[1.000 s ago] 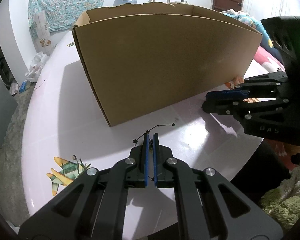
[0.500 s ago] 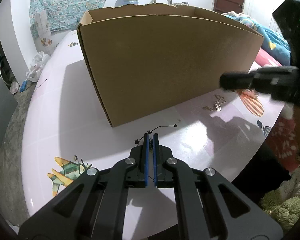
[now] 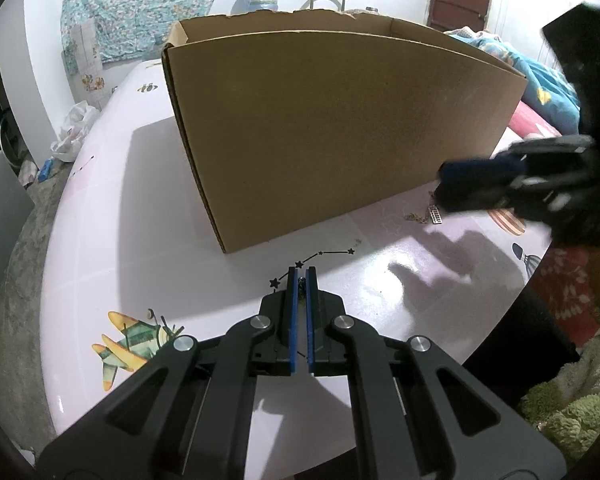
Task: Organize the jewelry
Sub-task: 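Lift the held pieces and carry both tools toward the box, then carry both held pieces over the box and open the left tool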
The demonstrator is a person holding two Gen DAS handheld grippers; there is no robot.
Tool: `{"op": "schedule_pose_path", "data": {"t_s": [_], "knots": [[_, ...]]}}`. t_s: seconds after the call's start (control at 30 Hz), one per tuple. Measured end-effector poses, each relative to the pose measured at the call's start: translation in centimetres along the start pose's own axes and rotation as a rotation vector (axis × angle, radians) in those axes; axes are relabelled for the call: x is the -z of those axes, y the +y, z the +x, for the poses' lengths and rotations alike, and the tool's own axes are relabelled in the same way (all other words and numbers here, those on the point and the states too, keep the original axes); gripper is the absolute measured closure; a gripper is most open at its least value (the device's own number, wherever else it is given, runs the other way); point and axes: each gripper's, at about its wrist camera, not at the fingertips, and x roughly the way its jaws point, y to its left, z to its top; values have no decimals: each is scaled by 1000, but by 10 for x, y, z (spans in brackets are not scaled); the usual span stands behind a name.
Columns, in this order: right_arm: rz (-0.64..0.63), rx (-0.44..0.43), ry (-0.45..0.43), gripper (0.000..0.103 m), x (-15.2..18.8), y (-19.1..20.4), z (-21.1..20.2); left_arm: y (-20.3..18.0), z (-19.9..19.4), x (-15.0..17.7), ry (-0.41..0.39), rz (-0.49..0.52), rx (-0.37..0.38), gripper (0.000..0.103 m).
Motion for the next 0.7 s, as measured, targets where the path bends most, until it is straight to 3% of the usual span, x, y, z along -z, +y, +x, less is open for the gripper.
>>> {"op": "schedule_pose_path", "data": {"t_s": [0.23,0.3,0.5,0.7], "knots": [[-103,52,40,80,2,6,26,1,0,1,0,2,4,100],[-121,62,50,98,0,5,27,1,0,2,-3,1,5,100],[-37,3,44,100,2,-10,20,3,0,3,-10,-5,10,100],[90,-50,-70,101,1,-25,-18,3,0,4,-17,-8,12,100]]}}
